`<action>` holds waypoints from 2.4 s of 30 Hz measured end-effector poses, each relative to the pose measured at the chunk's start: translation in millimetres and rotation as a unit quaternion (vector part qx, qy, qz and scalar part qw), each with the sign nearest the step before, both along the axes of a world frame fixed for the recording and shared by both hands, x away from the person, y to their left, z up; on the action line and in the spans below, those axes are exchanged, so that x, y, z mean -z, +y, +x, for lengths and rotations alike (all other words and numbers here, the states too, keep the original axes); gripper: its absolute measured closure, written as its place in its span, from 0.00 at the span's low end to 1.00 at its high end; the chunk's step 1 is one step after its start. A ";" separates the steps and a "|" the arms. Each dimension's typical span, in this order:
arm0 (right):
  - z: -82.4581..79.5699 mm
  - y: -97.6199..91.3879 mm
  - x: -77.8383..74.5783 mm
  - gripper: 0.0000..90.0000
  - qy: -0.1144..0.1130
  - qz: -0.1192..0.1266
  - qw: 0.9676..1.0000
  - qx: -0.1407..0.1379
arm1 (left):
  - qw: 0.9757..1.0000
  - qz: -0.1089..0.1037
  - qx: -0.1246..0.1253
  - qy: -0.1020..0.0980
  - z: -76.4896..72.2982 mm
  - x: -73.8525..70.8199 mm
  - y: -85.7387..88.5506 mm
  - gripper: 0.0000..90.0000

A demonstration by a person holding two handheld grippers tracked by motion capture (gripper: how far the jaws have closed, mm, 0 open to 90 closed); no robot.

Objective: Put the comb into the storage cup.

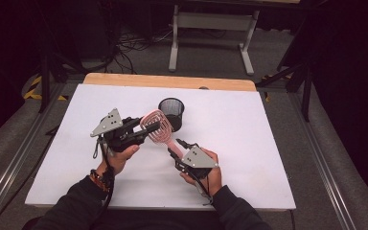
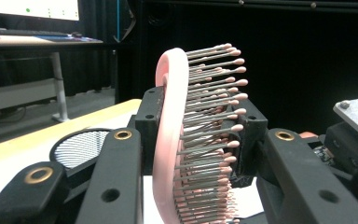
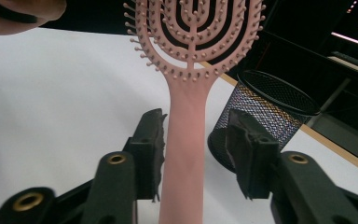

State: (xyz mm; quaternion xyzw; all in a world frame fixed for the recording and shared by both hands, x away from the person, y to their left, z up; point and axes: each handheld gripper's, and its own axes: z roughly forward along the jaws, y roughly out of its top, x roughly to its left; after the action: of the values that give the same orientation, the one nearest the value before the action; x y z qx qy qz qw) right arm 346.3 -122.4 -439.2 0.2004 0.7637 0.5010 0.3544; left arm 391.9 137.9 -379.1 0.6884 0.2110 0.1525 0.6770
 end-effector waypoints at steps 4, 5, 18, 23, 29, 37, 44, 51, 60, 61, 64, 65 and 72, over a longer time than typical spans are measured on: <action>-1.2 -9.7 -3.8 0.44 0.001 0.008 1.000 0.000 | 1.000 0.003 -0.004 -0.004 -0.7 -1.9 5.4 0.71; -1.2 -9.7 -3.8 0.44 0.001 0.008 1.000 0.000 | 1.000 0.004 -0.006 -0.005 -0.6 -2.4 6.6 0.71; -1.6 -40.8 -10.4 0.28 -0.003 0.005 1.000 0.026 | 1.000 0.005 -0.026 -0.017 -1.6 -9.8 27.0 0.71; -5.7 -51.2 -7.5 0.25 0.001 -0.006 1.000 0.028 | 0.999 0.003 -0.033 -0.018 -1.1 -11.6 33.2 0.71; -8.7 -63.7 -5.4 0.21 0.001 -0.007 0.999 0.038 | 0.999 0.004 -0.044 -0.028 -3.1 -16.7 40.2 0.71; -10.4 -87.0 -1.2 0.15 0.015 0.008 0.998 0.058 | 0.998 -0.012 -0.057 -0.035 -4.6 -24.0 53.5 0.71; -12.8 -107.7 10.8 0.14 0.022 0.010 0.996 0.086 | 0.997 -0.011 -0.060 -0.042 -0.4 -29.6 56.3 0.71; -18.2 -120.2 18.8 0.16 0.036 -0.007 0.992 0.124 | 0.996 -0.006 -0.074 -0.051 6.7 -40.5 57.3 0.71; -24.7 -128.0 17.8 0.15 0.029 -0.005 0.990 0.136 | 0.994 0.011 -0.081 -0.075 10.0 -76.4 54.7 0.71; -24.5 -128.0 17.9 0.15 0.028 -0.008 0.990 0.138 | 0.994 0.011 -0.081 -0.079 10.8 -80.0 53.4 0.71; -24.2 -126.3 18.1 0.15 0.028 -0.011 0.990 0.138 | 0.993 0.019 -0.077 -0.085 13.3 -89.9 49.0 0.71; -24.2 -125.8 18.2 0.15 0.027 -0.012 0.990 0.137 | 0.993 0.021 -0.076 -0.087 14.0 -93.0 46.6 0.71; -24.2 -121.2 19.1 0.15 0.028 -0.024 0.990 0.135 | 0.992 0.036 -0.067 -0.103 22.2 -112.1 31.7 0.71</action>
State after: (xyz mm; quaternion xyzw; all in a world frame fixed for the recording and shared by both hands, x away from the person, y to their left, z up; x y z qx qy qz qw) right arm 322.1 -243.6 -458.2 0.3066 0.7513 0.4241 0.4022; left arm 414.2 169.6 -267.0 0.6771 0.1804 0.2754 0.6582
